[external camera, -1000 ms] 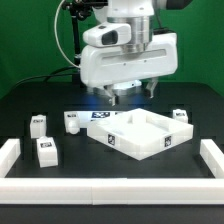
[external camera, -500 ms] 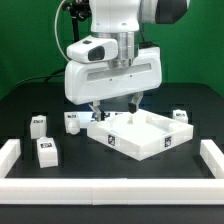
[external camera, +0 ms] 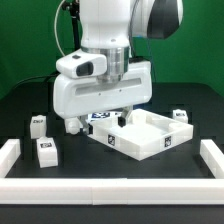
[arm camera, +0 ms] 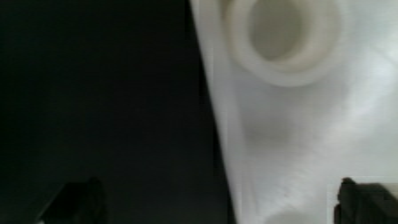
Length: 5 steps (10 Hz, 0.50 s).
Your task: Assemble one leg
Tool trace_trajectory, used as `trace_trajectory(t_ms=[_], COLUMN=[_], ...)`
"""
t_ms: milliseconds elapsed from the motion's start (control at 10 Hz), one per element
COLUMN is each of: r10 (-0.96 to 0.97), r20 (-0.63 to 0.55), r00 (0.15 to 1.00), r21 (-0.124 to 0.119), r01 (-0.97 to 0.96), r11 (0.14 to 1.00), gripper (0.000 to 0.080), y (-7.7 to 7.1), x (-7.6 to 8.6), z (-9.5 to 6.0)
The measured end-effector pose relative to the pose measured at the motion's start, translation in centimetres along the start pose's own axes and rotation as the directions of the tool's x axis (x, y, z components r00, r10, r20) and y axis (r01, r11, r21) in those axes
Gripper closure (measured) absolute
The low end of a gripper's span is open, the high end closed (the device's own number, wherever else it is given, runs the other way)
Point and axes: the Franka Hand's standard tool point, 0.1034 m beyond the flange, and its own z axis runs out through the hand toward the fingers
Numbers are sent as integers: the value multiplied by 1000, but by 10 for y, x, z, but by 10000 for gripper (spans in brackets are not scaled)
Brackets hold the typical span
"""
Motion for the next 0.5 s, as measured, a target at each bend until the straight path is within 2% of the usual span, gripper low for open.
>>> trace_trajectory(t_ms=[200, 500], r10=[5, 0], r20=[9, -1], r00=[1000, 1000], r21=[10, 2], r01=[-5, 0], r11=[1000, 1000], gripper=[150, 170], y=[-11, -8], x=[2, 3], z=[8, 8])
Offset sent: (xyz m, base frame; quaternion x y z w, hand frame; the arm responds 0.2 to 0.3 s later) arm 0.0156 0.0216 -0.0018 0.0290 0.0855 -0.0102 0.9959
